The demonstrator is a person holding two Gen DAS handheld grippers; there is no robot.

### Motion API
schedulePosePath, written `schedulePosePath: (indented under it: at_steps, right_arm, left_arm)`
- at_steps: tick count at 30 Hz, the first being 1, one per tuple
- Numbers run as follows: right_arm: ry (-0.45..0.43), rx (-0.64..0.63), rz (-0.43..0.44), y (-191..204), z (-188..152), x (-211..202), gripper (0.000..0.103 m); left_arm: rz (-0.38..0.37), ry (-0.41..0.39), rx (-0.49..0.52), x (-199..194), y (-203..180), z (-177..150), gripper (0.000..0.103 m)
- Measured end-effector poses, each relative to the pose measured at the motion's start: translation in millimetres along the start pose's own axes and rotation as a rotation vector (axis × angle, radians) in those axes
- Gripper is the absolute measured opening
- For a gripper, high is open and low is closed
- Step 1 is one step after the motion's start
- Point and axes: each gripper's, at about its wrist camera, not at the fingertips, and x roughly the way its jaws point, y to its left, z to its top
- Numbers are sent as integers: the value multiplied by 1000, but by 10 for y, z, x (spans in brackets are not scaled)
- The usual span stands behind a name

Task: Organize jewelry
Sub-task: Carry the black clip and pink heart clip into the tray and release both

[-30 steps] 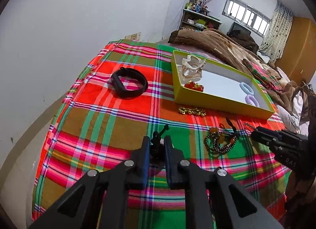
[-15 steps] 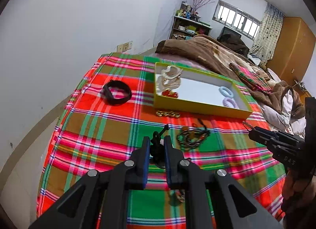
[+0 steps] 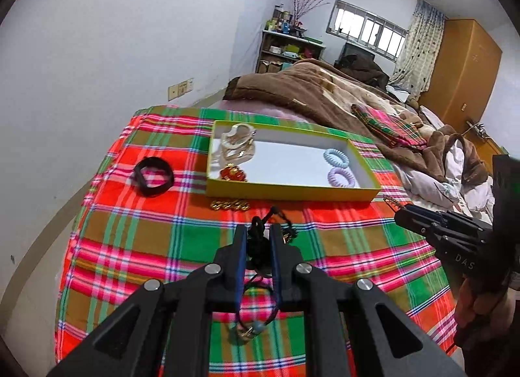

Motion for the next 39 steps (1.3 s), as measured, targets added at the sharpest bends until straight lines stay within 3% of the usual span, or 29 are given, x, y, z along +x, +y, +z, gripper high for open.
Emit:
schedulePosePath:
  at_steps: [10,23,39]
  right_arm:
    - [-6,24,-29,-281,301,199,23]
    - [39,39,-93,-629,701,835,23]
    - [117,9,-178,-821,865,1502,23]
  left_arm:
    - [-27,8,46,313,-161,363,14]
    - [-30,60,94,1113,-245,877,14]
    - [9,140,92,1920,-171,1036,14]
